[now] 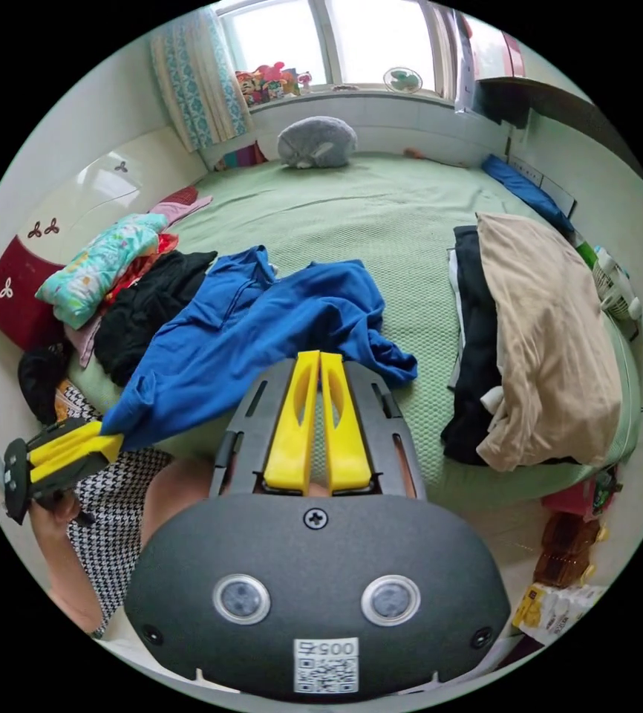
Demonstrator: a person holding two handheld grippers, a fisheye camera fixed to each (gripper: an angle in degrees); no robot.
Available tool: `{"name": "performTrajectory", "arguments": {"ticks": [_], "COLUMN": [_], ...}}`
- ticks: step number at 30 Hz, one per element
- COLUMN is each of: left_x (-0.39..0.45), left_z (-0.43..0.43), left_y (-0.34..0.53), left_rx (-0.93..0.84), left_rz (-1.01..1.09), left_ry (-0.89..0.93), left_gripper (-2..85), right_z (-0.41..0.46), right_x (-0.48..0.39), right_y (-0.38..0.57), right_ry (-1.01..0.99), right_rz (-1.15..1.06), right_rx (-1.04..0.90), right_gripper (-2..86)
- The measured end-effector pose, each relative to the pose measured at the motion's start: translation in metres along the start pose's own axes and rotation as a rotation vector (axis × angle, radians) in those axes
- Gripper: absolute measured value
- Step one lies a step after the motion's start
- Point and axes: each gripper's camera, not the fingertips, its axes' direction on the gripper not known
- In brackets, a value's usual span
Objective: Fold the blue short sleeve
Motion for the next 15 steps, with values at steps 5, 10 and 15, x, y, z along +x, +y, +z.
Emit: {"name": "performTrajectory", "arguments": {"ticks": [5, 10, 15], "left_x": [0.008, -0.004, -0.016], "left_z": [0.002, -0.003, -0.006], "left_y": [0.032, 0.059, 0.075], "left_rx": [-0.093, -0.112, -0.120], "left_rz": [0.043, 0.015, -0.036], "left_ry": [-0.049, -0.008, 0.077], "left_gripper": [1.4, 1.5, 1.5], "right_z": [0.003, 0.017, 0.057], "right_x": [-0.003, -0.001, -0.003], "right_y": [0.003, -0.023, -0.071], "right_ry": [-0.011, 0.026, 0.132], "right_rz": [-0.015, -0.062, -0.165], "right_rx": [-0.008, -0.032, -0.074], "right_gripper": [4.5, 6.9, 7.9]}}
